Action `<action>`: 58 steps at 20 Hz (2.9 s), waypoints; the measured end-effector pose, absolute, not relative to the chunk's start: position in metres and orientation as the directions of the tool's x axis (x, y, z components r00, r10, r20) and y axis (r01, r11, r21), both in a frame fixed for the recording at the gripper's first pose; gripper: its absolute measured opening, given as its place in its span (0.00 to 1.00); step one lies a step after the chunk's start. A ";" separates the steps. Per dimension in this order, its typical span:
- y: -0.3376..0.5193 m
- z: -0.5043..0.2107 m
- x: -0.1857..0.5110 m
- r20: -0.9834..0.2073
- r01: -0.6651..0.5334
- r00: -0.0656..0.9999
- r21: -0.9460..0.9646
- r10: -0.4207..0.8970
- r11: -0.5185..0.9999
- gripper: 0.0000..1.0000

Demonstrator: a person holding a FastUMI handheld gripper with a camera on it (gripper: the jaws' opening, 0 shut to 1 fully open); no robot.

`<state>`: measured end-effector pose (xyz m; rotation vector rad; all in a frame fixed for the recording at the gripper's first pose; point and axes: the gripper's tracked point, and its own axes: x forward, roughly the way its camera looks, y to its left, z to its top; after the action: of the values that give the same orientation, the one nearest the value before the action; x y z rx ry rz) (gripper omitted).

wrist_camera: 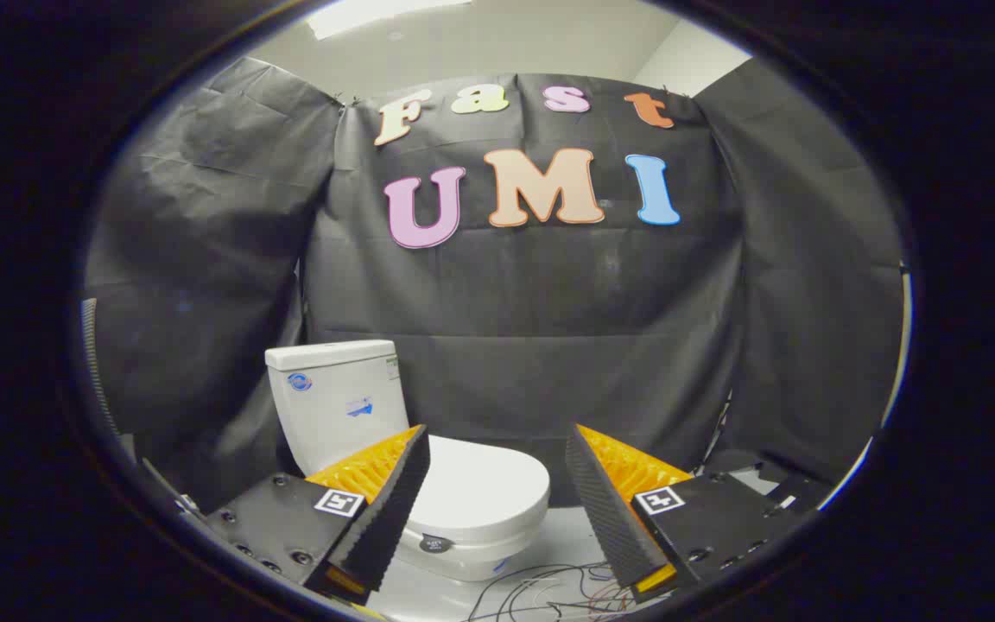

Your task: Open the toilet lid.

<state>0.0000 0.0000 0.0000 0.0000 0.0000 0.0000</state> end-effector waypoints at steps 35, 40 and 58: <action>0.000 -0.001 0.000 0.000 0.000 1.000 0.000 0.000 1.000 0.98; 0.000 -0.001 0.000 0.000 0.001 1.000 0.000 -0.001 1.000 0.98; 0.025 -0.033 0.098 -0.122 -0.074 0.989 0.032 0.078 0.997 0.96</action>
<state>0.0984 0.0250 -0.0335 0.0271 0.1233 0.0764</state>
